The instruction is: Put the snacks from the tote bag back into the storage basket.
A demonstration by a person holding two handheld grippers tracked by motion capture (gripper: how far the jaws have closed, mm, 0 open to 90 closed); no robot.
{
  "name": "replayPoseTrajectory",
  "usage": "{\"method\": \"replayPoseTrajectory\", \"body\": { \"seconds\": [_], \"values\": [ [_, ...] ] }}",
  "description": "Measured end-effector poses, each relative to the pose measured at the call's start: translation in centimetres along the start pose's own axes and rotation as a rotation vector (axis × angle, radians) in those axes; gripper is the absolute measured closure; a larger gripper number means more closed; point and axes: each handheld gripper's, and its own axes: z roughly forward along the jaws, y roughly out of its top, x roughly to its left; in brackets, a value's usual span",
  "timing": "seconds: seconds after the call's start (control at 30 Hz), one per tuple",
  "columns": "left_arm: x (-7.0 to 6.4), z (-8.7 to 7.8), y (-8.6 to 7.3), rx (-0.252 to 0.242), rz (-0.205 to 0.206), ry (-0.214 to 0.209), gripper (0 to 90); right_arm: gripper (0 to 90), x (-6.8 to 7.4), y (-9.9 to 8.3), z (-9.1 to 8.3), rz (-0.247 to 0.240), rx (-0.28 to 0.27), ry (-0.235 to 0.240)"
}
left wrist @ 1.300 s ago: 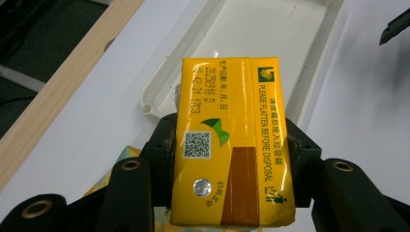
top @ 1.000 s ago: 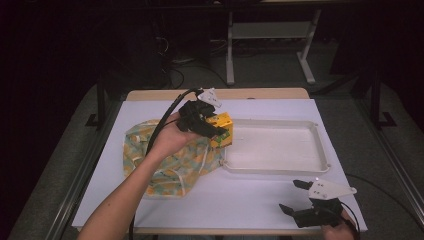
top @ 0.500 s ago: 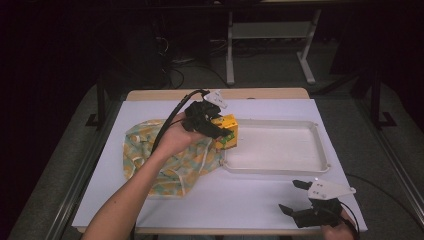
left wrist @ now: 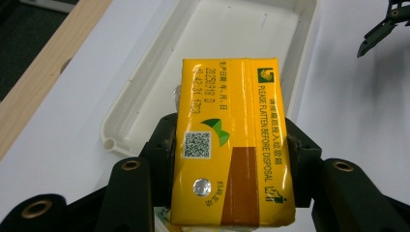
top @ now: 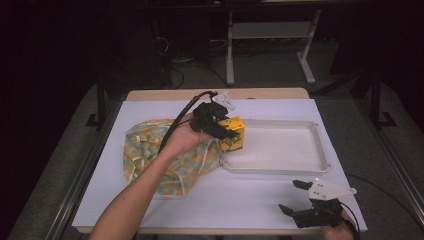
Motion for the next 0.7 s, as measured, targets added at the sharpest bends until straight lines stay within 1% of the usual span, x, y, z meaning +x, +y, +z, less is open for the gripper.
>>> {"method": "replayPoseTrajectory", "body": {
  "seconds": [0.03,0.07,0.1,0.13,0.17,0.27,0.3,0.33,0.37,0.4,0.43,0.53,0.6,0.7],
  "values": [
    [0.0,0.1,0.0,0.004,0.005,-0.002,50.0,13.5,0.0,0.0,0.0,0.002,-0.001,0.001],
    [-0.1,0.3,0.1,0.002,-0.003,-0.007,50.0,13.5,0.0,0.0,0.0,0.001,0.000,0.000],
    [-0.1,0.4,0.1,0.001,-0.004,-0.011,50.0,13.5,0.0,0.0,0.0,0.000,0.002,-0.002],
    [-0.1,0.6,0.1,0.010,-0.001,-0.019,50.0,13.4,0.0,0.0,0.0,-0.002,0.005,-0.003],
    [-0.2,0.7,0.1,0.006,-0.007,-0.025,50.0,13.5,0.0,0.0,0.0,-0.003,0.006,-0.002],
    [-0.4,1.1,0.3,0.009,-0.007,-0.025,50.0,13.4,0.0,0.0,0.0,-0.002,0.005,-0.001],
    [-0.3,1.2,0.3,0.011,0.005,-0.025,50.0,13.4,0.0,0.0,0.0,-0.004,0.004,0.000],
    [-0.4,1.3,0.3,0.009,0.001,-0.029,50.0,13.5,0.0,0.0,0.1,-0.006,0.007,0.000],
    [-0.3,1.4,0.4,0.016,0.009,-0.034,50.0,13.4,0.0,0.0,0.1,-0.004,0.007,0.002],
    [-0.4,1.7,0.5,0.011,0.005,-0.039,50.0,13.4,0.0,0.0,0.1,-0.005,0.007,0.001],
    [-0.4,1.7,0.5,0.019,0.012,-0.039,50.0,13.5,0.0,0.0,0.1,-0.004,0.007,0.001],
    [-0.6,2.2,0.6,0.003,0.016,-0.061,50.0,13.5,0.0,0.0,0.1,-0.007,0.003,0.001],
    [-0.7,2.5,0.6,0.005,0.025,-0.073,50.0,13.4,0.0,0.0,0.1,-0.005,0.003,0.003],
    [-0.9,2.8,0.7,0.017,0.043,-0.067,50.0,13.4,0.0,0.0,0.0,-0.006,0.003,0.006]
  ]
}}
